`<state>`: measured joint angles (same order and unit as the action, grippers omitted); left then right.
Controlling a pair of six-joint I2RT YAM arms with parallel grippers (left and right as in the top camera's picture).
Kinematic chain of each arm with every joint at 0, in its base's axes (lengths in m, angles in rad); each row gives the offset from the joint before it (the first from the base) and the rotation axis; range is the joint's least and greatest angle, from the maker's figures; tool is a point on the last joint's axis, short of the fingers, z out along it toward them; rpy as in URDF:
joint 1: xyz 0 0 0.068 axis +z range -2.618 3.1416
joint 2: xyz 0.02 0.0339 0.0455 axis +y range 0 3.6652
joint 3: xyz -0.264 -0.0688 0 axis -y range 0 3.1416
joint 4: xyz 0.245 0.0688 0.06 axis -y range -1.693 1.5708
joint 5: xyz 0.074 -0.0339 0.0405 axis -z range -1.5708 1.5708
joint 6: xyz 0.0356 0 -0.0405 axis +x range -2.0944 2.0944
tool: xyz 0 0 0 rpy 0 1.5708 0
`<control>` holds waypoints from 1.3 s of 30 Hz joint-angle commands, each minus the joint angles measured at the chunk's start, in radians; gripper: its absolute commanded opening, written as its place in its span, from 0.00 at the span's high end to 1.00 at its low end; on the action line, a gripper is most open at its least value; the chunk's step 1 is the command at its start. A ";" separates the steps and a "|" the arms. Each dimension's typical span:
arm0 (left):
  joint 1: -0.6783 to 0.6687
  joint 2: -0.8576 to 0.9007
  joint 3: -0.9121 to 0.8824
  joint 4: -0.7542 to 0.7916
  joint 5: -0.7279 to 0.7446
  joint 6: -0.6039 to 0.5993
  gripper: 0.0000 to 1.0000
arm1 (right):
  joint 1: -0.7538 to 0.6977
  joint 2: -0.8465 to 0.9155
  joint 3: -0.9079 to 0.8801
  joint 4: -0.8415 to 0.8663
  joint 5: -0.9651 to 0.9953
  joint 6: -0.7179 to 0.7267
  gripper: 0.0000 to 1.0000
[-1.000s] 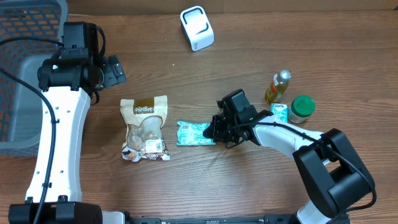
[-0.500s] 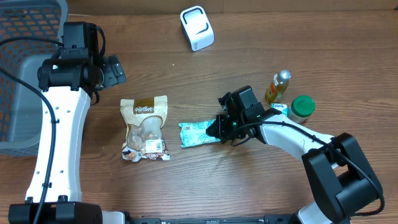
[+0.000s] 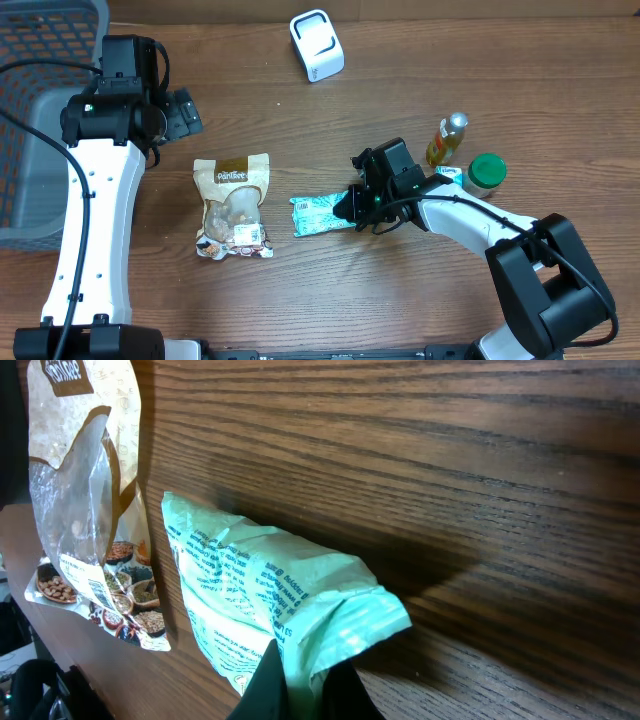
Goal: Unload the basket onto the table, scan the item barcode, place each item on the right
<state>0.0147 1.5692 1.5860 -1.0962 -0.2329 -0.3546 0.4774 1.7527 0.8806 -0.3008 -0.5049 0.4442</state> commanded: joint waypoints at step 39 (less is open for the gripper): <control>-0.002 -0.003 0.005 0.000 -0.010 0.026 0.00 | -0.001 -0.031 -0.003 0.004 -0.002 -0.008 0.96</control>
<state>0.0147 1.5692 1.5860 -1.0962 -0.2329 -0.3546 0.4774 1.7527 0.8806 -0.3008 -0.5049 0.4435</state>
